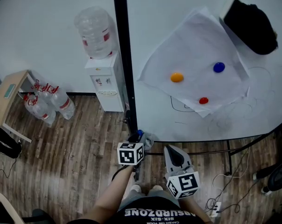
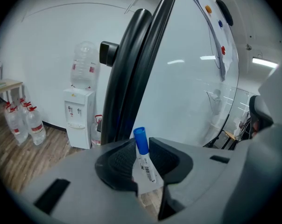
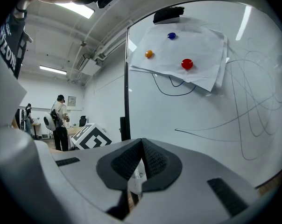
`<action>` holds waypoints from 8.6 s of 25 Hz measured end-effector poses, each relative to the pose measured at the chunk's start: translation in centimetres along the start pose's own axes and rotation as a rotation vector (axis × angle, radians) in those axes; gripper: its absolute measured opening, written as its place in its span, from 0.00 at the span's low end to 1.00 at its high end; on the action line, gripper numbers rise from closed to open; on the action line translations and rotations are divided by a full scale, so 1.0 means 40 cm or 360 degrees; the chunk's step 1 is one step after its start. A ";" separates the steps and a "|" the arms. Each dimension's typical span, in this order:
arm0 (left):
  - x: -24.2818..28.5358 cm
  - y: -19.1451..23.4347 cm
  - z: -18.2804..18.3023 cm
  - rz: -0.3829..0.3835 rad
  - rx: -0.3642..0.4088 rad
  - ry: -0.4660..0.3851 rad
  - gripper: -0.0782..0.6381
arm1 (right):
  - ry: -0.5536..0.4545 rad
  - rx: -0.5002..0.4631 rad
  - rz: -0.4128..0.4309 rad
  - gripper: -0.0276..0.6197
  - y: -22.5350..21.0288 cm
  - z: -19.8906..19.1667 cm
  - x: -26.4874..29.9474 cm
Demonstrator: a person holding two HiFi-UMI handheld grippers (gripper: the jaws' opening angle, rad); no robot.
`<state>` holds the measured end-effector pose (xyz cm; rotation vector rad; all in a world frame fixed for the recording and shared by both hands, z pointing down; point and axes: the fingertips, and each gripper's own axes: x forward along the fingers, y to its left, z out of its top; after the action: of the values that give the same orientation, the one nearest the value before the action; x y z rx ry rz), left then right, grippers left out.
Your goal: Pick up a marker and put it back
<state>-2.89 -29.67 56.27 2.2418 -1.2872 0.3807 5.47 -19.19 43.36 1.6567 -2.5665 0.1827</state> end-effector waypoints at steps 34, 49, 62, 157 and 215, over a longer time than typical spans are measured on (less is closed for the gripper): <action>-0.062 -0.043 0.049 -0.0016 0.0002 -0.0176 0.20 | 0.0003 -0.0009 0.0076 0.04 0.012 -0.006 -0.027; -0.112 -0.079 0.110 -0.0055 0.0022 -0.0292 0.20 | -0.0016 -0.0015 0.0068 0.04 0.010 0.006 -0.038; -0.164 -0.104 0.137 -0.0053 0.0064 -0.0372 0.20 | -0.0029 -0.0007 0.0100 0.04 0.027 0.007 -0.048; -0.292 -0.230 0.276 -0.0094 0.0491 -0.0661 0.20 | -0.0027 -0.0008 0.0157 0.04 0.039 0.006 -0.032; -0.097 -0.084 0.064 -0.0094 0.0366 -0.0273 0.20 | 0.0018 0.0001 0.0116 0.04 0.031 -0.007 0.010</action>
<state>-2.00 -26.96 51.30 2.5471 -1.3162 0.3352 4.18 -18.99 43.63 1.5591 -2.6203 0.1974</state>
